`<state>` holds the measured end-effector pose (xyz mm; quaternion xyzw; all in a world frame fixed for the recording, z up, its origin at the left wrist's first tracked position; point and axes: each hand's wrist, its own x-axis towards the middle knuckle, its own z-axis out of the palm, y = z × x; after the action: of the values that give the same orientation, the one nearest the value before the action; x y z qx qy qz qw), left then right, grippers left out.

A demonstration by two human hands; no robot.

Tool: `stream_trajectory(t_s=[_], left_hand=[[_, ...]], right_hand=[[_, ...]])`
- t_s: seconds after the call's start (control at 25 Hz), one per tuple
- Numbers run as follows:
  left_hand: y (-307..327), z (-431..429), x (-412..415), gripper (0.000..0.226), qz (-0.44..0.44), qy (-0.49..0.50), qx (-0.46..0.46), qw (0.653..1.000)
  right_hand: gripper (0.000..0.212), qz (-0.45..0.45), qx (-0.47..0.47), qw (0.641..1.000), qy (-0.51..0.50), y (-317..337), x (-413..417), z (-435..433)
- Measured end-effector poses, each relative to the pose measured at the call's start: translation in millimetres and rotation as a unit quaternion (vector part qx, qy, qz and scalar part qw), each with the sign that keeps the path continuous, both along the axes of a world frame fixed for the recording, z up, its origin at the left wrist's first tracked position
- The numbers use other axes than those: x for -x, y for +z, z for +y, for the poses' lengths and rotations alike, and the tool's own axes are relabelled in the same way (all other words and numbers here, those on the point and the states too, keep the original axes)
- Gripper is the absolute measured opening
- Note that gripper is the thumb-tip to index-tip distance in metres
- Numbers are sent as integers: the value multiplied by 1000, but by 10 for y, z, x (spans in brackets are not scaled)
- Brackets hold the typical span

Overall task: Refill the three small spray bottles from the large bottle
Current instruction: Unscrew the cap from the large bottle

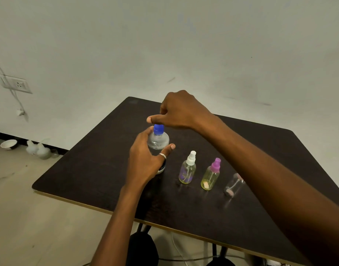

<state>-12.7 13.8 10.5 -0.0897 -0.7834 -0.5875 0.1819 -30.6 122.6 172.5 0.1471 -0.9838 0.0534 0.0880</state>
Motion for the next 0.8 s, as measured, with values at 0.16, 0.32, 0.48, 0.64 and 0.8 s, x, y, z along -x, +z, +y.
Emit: stream_trajectory(t_s=[0.16, 0.32, 0.48, 0.64, 0.8], left_hand=[[-20, -18, 14, 70, 5, 13, 6, 1000], [-15, -18, 19, 74, 7, 17, 7, 1000], [-44, -15, 11, 75, 12, 18, -11, 1000], [-61, 9, -3, 72, 4, 26, -37, 999], [-213, -6, -24, 73, -23, 20, -25, 999]], right_hand=[[53, -37, -48, 998, 4, 30, 67, -80], [46, -81, -68, 994, 23, 7, 151, -124], [33, -100, -96, 988, 74, 1, 208, -88], [21, -108, -87, 983, 119, 16, 195, -28], [27, -100, -118, 976, 151, 38, 207, -53]])
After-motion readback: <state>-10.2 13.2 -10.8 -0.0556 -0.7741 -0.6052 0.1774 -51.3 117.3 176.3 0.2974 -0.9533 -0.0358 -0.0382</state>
